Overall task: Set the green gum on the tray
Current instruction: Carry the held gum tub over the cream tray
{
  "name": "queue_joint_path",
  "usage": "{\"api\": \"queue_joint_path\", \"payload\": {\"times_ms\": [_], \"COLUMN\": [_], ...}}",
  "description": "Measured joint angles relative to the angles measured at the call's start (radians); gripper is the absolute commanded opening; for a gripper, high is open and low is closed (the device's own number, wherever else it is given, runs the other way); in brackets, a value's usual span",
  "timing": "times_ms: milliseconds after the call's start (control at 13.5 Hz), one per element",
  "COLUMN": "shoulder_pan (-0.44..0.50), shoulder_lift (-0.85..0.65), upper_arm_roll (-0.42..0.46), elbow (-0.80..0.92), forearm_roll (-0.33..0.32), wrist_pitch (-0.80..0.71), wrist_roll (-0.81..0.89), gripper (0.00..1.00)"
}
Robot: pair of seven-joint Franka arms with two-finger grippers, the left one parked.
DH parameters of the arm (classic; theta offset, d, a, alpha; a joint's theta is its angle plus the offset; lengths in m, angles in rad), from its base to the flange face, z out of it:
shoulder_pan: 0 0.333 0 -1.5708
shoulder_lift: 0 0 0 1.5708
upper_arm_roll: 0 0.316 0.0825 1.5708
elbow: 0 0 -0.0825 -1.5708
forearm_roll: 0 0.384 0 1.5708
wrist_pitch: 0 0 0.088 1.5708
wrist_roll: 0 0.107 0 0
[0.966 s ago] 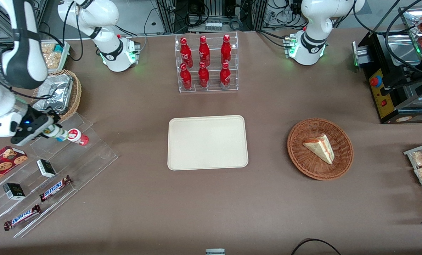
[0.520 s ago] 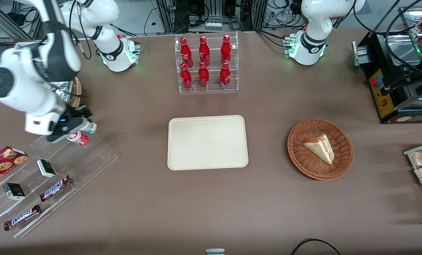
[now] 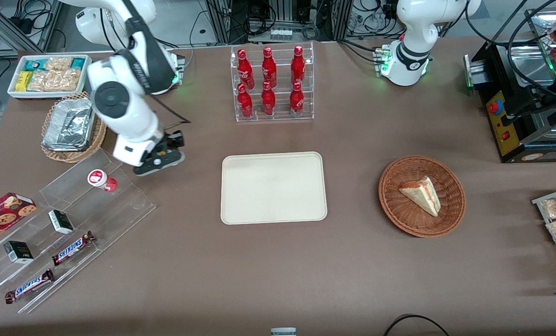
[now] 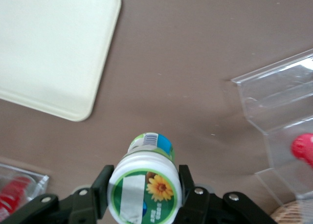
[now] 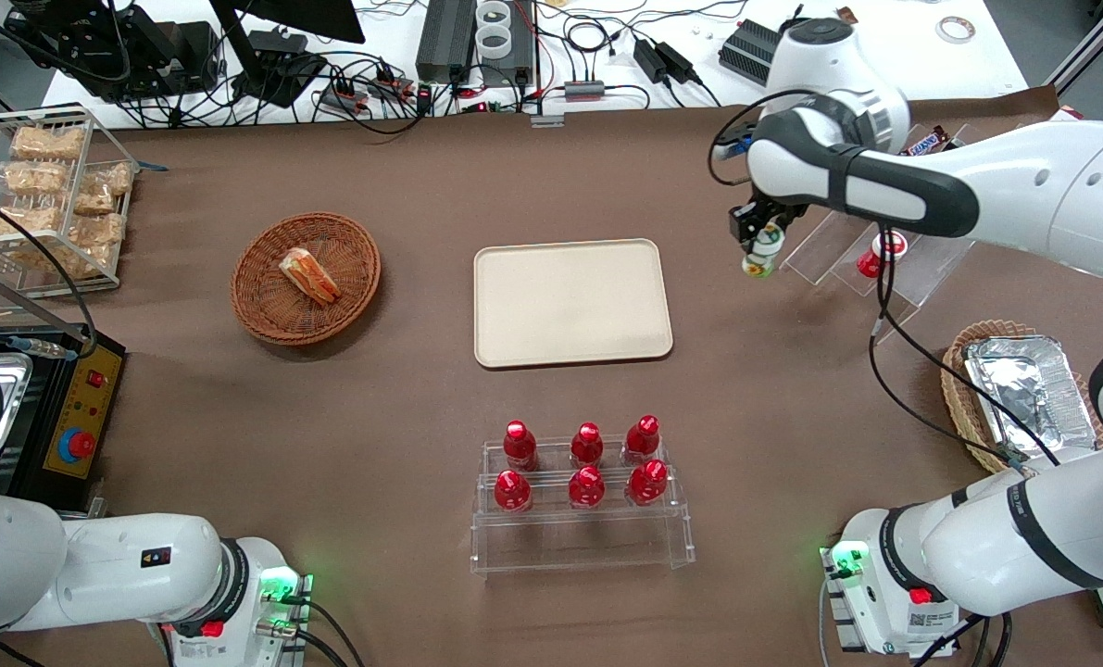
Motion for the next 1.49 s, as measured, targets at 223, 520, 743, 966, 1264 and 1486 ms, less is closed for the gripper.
{"api": "queue_joint_path", "payload": {"times_ms": [223,520,743,966,1264,1486], "shoulder_pan": [0.114,0.217,0.253,0.269,0.289,0.291], "shoulder_lift": [0.062,0.166,0.231,0.299,0.393,0.477], "upper_arm_roll": [0.001,0.002,0.001,0.001,0.000,0.000], "elbow": [0.026,0.091,0.125,0.172,0.260,0.359], "forearm_roll": [0.009,0.025,0.060,0.107,0.168,0.169], "wrist_pitch": [0.056,0.129,0.192,0.244,0.283,0.285], "wrist_roll": [0.191,0.377,0.445,0.485,0.506,0.529], "gripper": [0.00,0.00,0.00,0.00,0.00,0.00]}}
